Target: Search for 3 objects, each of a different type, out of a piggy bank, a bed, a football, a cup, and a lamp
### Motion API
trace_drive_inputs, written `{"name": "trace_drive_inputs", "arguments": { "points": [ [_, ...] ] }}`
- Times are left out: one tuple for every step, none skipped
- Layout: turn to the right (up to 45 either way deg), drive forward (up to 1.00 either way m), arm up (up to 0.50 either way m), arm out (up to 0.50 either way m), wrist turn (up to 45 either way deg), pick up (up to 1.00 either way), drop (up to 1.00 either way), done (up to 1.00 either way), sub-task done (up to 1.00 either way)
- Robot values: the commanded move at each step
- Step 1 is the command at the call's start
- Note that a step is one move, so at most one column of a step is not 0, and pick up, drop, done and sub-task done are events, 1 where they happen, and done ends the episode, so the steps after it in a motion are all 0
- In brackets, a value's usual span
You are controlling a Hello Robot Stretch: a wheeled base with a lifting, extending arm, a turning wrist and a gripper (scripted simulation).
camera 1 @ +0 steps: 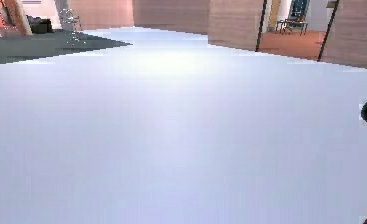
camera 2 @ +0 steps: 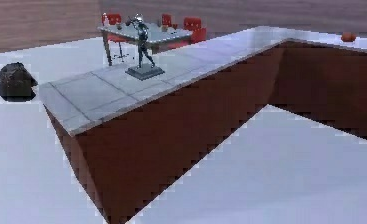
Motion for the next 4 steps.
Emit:
{"name": "trace_drive_inputs", "arguments": {
  "points": [
    [0.0,0.6,0.0,0.0,0.0,0.0,0.0,0.0,0.0],
    [42.0,0.0,0.0,0.0,0.0,0.0,0.0,0.0,0.0],
    [0.0,1.0,0.0,0.0,0.0,0.0,0.0,0.0,0.0],
    [3.0,0.0,0.0,0.0,0.0,0.0,0.0,0.0,0.0]
  ]
}}
